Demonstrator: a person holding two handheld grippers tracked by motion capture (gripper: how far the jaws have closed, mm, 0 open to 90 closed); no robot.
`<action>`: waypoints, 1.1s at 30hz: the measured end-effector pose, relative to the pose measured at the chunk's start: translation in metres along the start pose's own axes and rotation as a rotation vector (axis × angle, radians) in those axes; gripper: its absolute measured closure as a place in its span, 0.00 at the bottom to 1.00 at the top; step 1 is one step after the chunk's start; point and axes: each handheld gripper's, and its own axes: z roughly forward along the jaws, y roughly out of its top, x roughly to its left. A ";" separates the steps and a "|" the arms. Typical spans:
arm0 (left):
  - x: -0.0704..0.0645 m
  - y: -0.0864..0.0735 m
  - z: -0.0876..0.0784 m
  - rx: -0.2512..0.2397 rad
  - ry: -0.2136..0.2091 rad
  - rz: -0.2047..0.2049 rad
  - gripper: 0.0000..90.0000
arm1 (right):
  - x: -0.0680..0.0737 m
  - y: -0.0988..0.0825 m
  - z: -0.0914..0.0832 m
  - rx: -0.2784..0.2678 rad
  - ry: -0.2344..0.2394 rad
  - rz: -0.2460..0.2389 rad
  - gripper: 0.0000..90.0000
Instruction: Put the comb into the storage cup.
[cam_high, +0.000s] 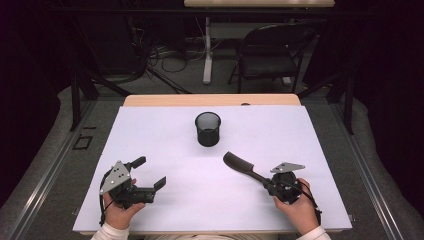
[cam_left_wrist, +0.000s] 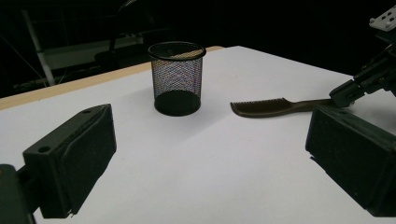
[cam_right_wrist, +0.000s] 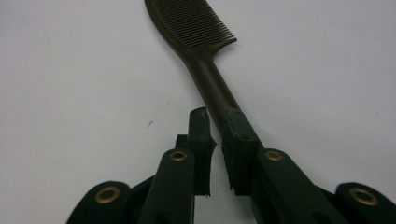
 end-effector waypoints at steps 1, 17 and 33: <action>0.000 0.000 0.000 0.001 0.001 0.000 0.02 | 0.000 0.000 0.000 -0.005 0.003 0.001 0.89; 0.001 0.000 -0.001 0.000 0.004 -0.004 0.02 | -0.003 0.004 -0.004 -0.100 0.031 -0.020 0.61; 0.001 -0.001 0.000 -0.001 0.003 -0.006 0.02 | -0.008 0.006 -0.009 -0.255 0.012 -0.045 0.37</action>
